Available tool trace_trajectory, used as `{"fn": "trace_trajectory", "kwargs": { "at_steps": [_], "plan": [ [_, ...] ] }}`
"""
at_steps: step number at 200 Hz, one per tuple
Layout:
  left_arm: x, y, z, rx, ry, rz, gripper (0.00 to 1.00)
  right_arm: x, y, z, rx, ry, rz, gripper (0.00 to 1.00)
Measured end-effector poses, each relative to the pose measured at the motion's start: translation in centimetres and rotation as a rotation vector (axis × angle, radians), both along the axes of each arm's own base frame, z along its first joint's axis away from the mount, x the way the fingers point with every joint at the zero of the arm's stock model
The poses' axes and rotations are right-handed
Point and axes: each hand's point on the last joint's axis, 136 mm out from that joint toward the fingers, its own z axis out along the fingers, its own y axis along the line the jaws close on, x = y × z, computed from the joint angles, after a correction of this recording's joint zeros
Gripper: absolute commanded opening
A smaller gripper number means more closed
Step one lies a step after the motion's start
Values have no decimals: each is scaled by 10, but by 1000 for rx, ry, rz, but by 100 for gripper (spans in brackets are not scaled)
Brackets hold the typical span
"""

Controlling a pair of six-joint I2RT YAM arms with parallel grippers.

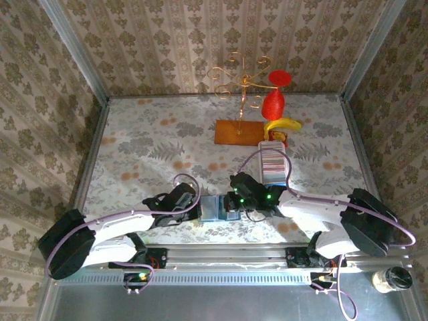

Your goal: Put the credit cards into the card holder

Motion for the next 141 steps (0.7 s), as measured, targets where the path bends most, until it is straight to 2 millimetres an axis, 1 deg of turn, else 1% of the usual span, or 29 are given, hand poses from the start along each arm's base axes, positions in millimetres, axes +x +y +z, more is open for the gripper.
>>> {"fn": "trace_trajectory", "kwargs": {
  "at_steps": [8, 17, 33, 47, 54, 67, 74, 84, 102, 127, 141],
  "plan": [
    [0, 0, 0, 1, -1, 1, 5, 2, -3, 12, -13, -40, 21, 0],
    [0, 0, 0, 1, -1, 1, 5, 4, -6, 31, -23, -102, 54, 0],
    [0, 0, 0, 0, -2, 1, 5, 8, -13, 74, -60, -280, 165, 0],
    [0, 0, 0, 1, -2, 0, 5, 8, -25, 106, -128, -444, 276, 0],
    [0, 0, 0, 0, -2, 0, 5, 7, -33, 117, -184, -524, 345, 0],
    [0, 0, 0, 1, -2, 0, 5, 3, -52, 127, -306, -628, 482, 0],
    [0, 0, 0, 1, -2, 0, 5, 3, -64, 126, -376, -653, 548, 0],
    [0, 0, 0, 1, -3, -2, 5, 4, -84, 121, -487, -653, 638, 0],
    [0, 0, 0, 3, -6, -7, 5, 5, -113, 102, -653, -594, 805, 0],
    [0, 0, 1, 2, -12, -13, 4, -2, -140, 70, -792, -514, 1012, 0],
    [1, 0, 2, 1, -15, -15, 5, -4, -151, 57, -837, -495, 1085, 0]
  ]
}}
